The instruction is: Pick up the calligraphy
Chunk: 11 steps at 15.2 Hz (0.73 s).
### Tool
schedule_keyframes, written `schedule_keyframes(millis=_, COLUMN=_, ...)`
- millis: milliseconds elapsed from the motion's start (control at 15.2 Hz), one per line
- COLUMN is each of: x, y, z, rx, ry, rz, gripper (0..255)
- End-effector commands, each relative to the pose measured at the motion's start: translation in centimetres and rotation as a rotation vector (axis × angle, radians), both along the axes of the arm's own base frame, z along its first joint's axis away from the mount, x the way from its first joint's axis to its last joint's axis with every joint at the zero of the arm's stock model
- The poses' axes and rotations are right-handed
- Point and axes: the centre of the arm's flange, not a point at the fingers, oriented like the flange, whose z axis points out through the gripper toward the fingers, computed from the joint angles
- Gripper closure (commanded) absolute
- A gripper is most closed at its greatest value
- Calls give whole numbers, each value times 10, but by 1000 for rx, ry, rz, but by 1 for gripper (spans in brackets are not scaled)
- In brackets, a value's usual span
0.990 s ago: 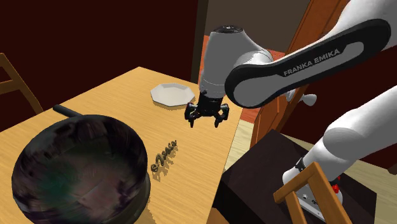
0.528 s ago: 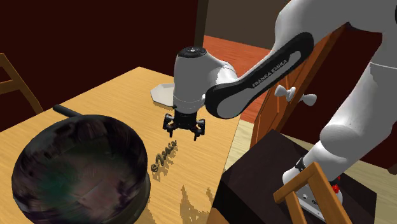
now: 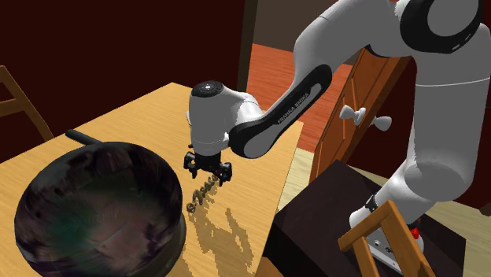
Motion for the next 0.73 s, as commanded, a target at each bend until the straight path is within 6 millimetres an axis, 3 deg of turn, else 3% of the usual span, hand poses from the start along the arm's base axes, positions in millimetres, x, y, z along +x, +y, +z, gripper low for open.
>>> schedule_keyframes(millis=0, x=1, y=0, z=-10, rx=0, ry=-1, rz=-4, gripper=0)
schedule_keyframes(millis=198, x=1, y=0, z=-26, rx=0, ry=-1, rz=-4, gripper=0)
schedule_keyframes(millis=396, x=1, y=0, z=-29, rx=0, ry=-1, rz=-4, gripper=0)
schedule_keyframes(millis=462, x=0, y=0, z=-29, rx=0, ry=-1, rz=-4, gripper=255)
schedule_keyframes(millis=660, x=1, y=0, z=-29, rx=0, ry=-1, rz=-4, gripper=255)
